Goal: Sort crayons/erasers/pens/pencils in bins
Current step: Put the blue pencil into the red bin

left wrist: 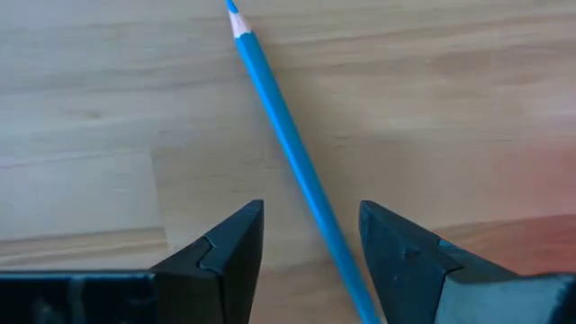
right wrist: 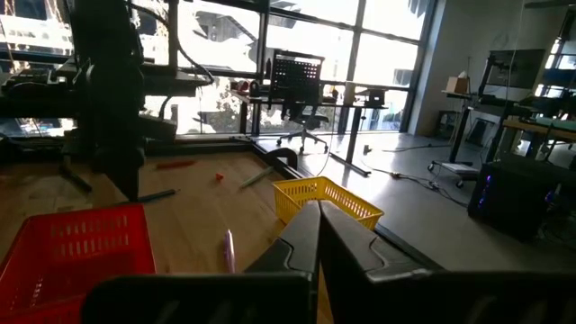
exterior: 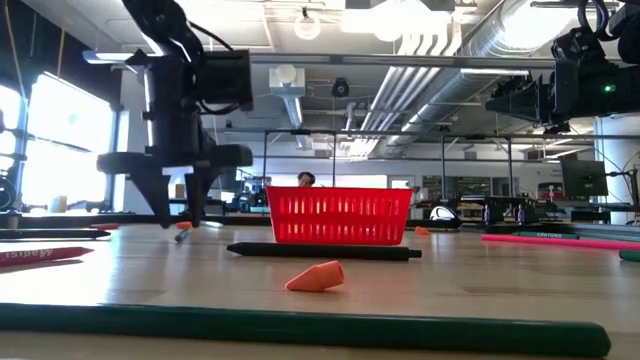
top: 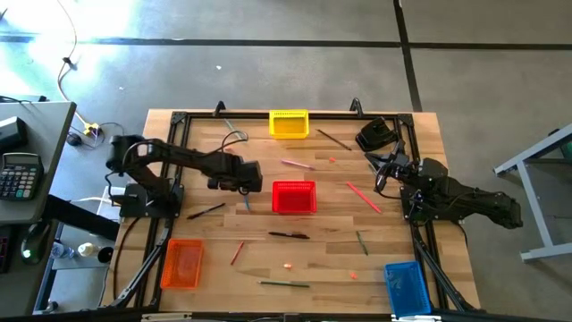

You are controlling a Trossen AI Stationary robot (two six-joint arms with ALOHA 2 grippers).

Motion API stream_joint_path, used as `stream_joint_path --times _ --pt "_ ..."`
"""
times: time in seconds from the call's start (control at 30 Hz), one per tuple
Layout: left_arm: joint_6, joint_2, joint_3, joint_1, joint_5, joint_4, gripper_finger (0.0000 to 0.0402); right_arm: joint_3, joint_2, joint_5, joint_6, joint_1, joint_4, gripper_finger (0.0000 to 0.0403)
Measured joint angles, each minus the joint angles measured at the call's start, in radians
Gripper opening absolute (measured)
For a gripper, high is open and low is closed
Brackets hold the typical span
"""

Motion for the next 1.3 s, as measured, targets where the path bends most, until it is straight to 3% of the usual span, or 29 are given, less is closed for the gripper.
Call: stream_joint_path --times 0.8,1.3 --pt "0.275 0.023 0.000 0.001 0.045 -0.046 0.0039 0.000 0.000 0.000 0.000 0.000 0.000 0.0000" --pt "0.494 0.022 0.010 0.007 0.047 -0.058 0.0015 0.000 0.000 0.000 0.000 0.000 0.000 0.0000"
